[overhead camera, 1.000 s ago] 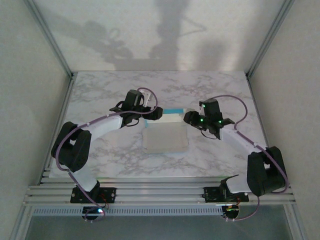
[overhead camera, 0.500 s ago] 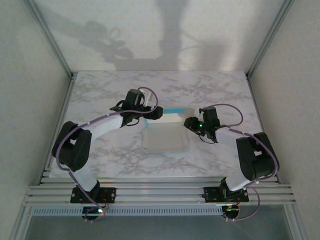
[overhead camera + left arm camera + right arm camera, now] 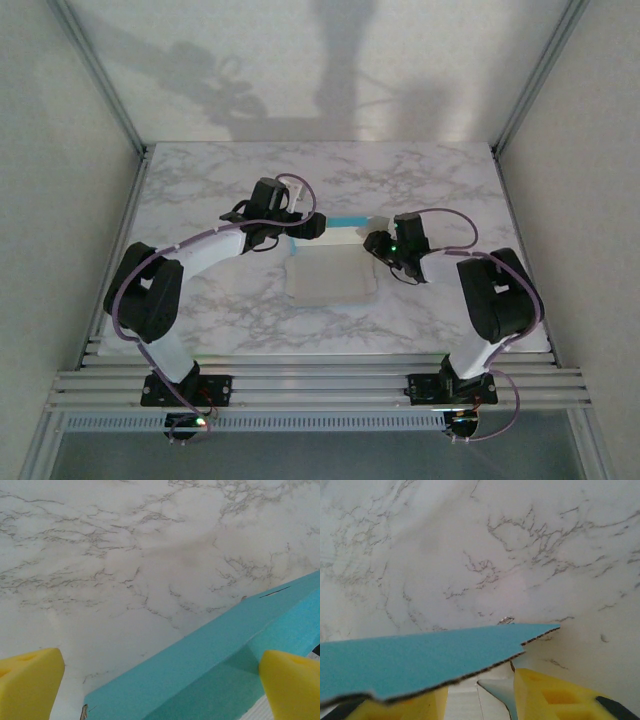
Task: Fold the paper box
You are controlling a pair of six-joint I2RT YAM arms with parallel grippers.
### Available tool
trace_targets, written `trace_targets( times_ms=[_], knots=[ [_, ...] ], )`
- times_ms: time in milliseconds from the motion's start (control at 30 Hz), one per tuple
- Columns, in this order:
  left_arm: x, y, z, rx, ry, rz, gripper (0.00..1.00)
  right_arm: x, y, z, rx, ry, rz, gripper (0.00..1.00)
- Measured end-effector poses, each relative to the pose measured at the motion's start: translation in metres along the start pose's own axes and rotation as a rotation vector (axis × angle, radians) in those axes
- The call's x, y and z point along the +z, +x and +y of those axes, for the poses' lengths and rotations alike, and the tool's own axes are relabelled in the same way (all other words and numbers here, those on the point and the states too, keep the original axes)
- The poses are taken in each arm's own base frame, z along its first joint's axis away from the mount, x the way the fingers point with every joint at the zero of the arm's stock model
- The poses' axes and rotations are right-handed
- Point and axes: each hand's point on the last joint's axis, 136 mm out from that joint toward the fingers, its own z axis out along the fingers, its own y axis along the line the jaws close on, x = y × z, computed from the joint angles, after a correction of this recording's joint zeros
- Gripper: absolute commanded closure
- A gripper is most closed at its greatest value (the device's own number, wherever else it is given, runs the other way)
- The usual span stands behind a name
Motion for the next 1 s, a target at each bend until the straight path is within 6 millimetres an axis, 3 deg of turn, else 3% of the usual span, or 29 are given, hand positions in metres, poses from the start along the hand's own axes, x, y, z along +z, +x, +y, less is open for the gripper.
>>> trace_targets(
  times_ms=[500, 1000],
  knots=[
    [0.000, 0.000, 0.000, 0.000, 0.001, 0.000, 0.01, 0.013, -0.005, -0.005, 0.023, 0.059, -0.049, 0.62],
    [0.000, 0.001, -0.003, 0.000, 0.017, 0.006, 0.01, 0.016, -0.005, 0.019, -0.018, -0.086, -0.084, 0.62]
  ],
)
